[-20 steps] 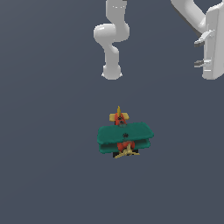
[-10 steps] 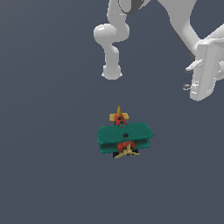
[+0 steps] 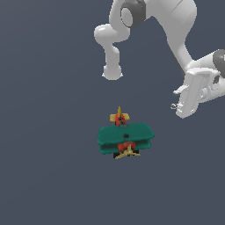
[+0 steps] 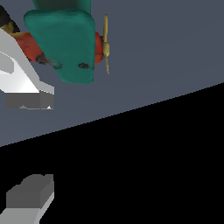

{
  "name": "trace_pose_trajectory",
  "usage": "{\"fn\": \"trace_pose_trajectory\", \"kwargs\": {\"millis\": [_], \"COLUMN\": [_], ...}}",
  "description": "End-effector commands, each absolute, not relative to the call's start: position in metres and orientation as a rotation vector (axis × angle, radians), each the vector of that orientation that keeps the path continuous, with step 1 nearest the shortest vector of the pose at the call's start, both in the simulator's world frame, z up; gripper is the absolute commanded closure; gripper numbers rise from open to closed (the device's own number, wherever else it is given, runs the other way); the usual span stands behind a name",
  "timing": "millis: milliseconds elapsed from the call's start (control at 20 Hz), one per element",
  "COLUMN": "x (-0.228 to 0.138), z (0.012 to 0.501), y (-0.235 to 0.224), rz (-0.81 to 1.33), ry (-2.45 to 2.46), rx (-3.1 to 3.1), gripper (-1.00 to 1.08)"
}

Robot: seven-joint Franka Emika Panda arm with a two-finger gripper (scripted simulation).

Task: Pick up the object and move it to a goal position.

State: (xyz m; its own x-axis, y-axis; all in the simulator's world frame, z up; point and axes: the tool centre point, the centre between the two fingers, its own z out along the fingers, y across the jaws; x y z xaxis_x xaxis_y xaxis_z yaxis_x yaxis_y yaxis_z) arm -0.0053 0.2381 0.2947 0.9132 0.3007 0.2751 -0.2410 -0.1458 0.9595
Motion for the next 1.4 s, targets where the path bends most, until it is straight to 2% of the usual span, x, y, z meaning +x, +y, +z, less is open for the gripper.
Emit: {"fn": "trace_pose_trajectory", "kwargs": {"millis": [0, 700, 1350], "x": [-0.002, 0.002, -0.001], "z": [0.273, 0.164, 0.131], "y": [0.232, 0.195, 0.181], "rz": [0.448, 0.329, 0.29], "ry": [0.056, 0.106, 0.121], "rx": [1.635, 1.579, 1.569], "gripper": [-0.2, -0.2, -0.2]}}
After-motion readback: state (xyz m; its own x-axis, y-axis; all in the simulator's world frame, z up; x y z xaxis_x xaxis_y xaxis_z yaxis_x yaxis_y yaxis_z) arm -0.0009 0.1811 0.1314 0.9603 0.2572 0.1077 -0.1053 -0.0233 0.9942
